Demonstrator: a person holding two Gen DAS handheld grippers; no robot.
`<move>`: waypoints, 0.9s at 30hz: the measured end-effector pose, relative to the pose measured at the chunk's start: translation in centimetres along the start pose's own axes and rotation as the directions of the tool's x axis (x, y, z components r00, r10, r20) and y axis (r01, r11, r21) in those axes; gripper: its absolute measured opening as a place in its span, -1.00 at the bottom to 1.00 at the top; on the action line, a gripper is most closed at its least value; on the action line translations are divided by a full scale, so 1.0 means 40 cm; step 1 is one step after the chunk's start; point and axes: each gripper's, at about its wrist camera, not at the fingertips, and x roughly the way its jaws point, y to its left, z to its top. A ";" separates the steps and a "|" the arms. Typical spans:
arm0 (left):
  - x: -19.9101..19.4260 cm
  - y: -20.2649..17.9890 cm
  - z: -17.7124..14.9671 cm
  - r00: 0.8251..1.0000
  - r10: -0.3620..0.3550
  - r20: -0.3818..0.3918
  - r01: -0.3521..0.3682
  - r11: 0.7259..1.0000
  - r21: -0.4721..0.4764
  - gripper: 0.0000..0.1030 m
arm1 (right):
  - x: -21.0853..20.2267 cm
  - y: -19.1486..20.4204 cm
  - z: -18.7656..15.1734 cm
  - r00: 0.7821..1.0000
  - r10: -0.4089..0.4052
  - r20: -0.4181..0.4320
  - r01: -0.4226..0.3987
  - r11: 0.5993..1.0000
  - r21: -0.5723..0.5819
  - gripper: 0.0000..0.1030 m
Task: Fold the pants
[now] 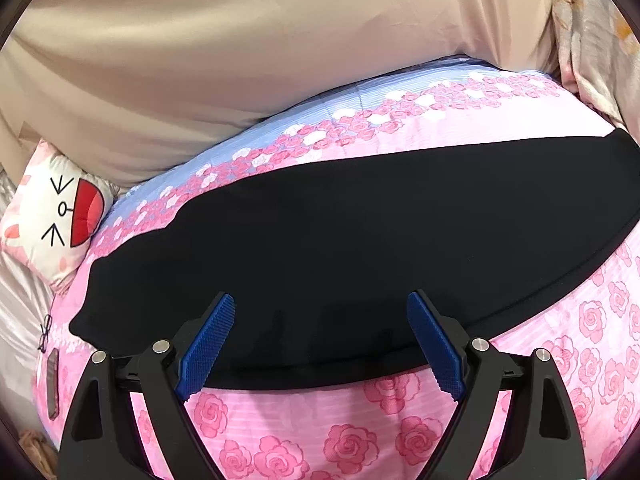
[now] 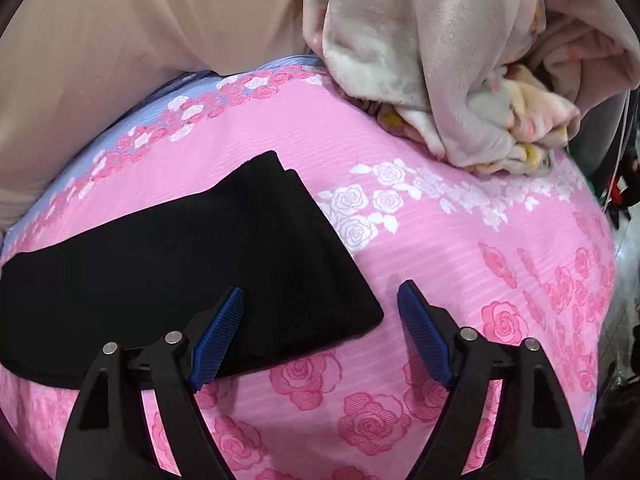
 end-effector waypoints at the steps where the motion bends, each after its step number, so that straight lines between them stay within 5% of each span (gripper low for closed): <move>1: 0.002 0.008 -0.003 1.000 -0.007 0.006 0.007 1.000 -0.010 0.66 | -0.001 0.003 0.001 1.000 -0.007 0.000 0.007 1.000 -0.003 0.08; 3: 0.005 0.020 -0.007 1.000 -0.004 0.004 0.004 1.000 -0.018 0.66 | 0.000 0.004 0.002 0.998 0.055 -0.011 -0.055 0.998 0.029 -0.44; 4: 0.007 0.029 -0.009 1.000 -0.003 0.004 0.003 1.000 -0.023 0.66 | 0.002 0.006 0.002 0.998 0.061 -0.015 -0.060 0.997 0.044 -0.51; 17: 0.032 0.159 -0.054 1.000 -0.004 -0.014 0.002 0.995 -0.099 0.67 | -0.050 0.091 0.021 0.997 0.074 0.026 -0.076 0.993 0.089 -0.58; 27: 0.024 0.309 -0.099 1.000 0.022 0.005 -0.021 0.982 -0.189 0.67 | -0.197 0.449 0.071 0.947 0.314 0.075 -0.305 0.946 -0.111 -0.58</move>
